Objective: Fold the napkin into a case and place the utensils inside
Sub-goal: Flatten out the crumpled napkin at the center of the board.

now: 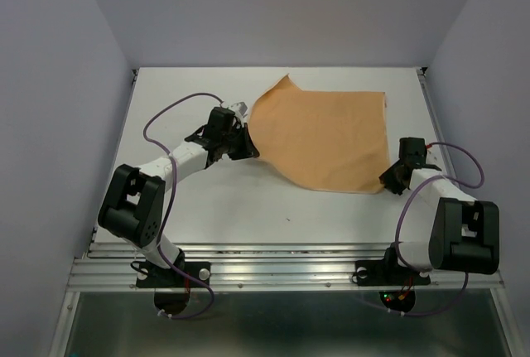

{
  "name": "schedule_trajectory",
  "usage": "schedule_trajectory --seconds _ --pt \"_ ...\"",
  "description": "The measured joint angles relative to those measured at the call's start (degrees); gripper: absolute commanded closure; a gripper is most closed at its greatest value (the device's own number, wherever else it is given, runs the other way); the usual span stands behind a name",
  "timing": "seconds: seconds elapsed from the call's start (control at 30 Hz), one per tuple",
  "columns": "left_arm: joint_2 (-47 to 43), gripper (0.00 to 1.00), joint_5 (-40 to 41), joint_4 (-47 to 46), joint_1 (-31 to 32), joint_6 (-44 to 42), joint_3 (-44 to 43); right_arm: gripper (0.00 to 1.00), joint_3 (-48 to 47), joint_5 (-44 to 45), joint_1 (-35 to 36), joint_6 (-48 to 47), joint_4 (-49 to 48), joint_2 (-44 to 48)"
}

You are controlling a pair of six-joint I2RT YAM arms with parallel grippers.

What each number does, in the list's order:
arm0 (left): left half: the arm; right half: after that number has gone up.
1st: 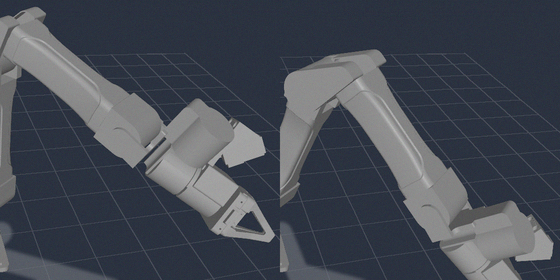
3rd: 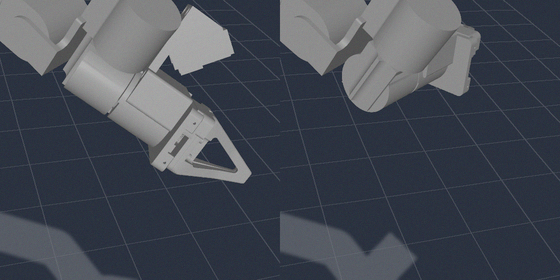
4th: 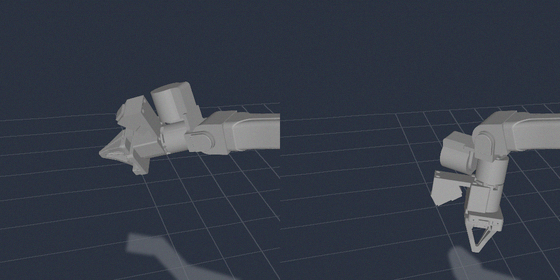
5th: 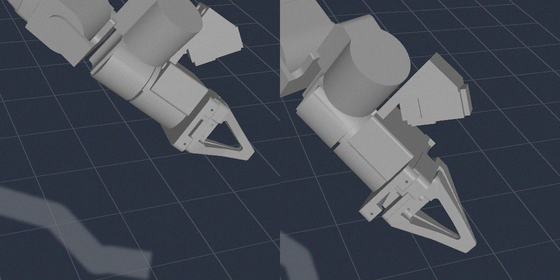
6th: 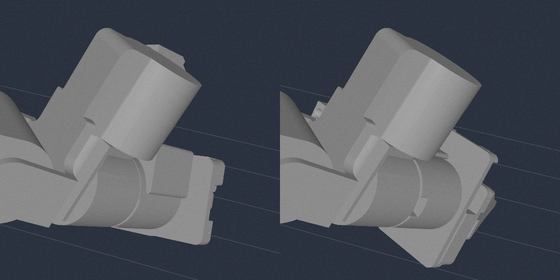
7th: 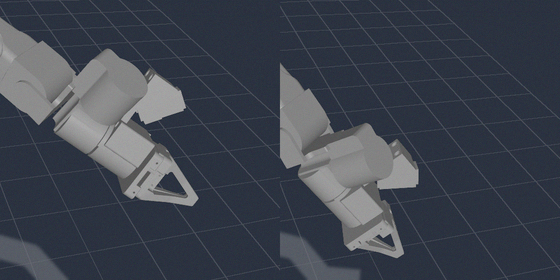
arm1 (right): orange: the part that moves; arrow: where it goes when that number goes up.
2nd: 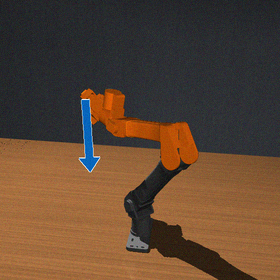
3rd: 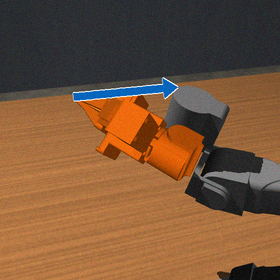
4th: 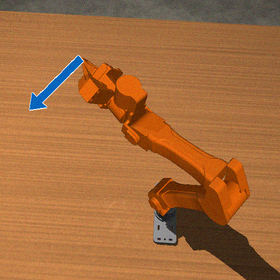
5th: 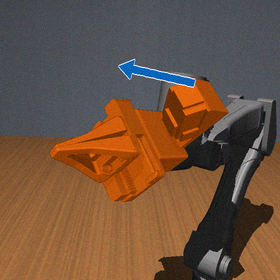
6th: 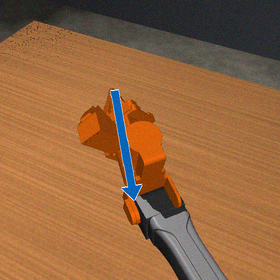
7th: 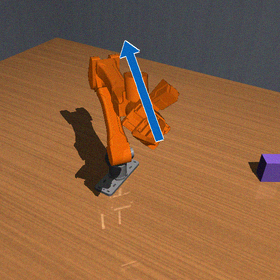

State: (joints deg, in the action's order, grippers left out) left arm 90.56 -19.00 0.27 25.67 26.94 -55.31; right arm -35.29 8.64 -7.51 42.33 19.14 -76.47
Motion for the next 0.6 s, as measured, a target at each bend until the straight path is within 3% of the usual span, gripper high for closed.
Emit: schedule_trajectory --seconds 0.2,0.37,0.6 --pt "0.0 1.00 0.1 0.8 0.0 -0.1 -0.2 0.97 0.9 -0.1 0.0 0.0 0.1 1.1" --pt "0.0 1.00 0.7 4.4 0.0 -0.8 -4.3 0.99 -1.5 -0.5 0.0 -0.6 3.6 4.5" --pt "0.0 1.00 3.5 9.8 -0.1 -4.5 -22.4 0.99 -21.9 0.0 0.0 -3.1 7.3 5.1"
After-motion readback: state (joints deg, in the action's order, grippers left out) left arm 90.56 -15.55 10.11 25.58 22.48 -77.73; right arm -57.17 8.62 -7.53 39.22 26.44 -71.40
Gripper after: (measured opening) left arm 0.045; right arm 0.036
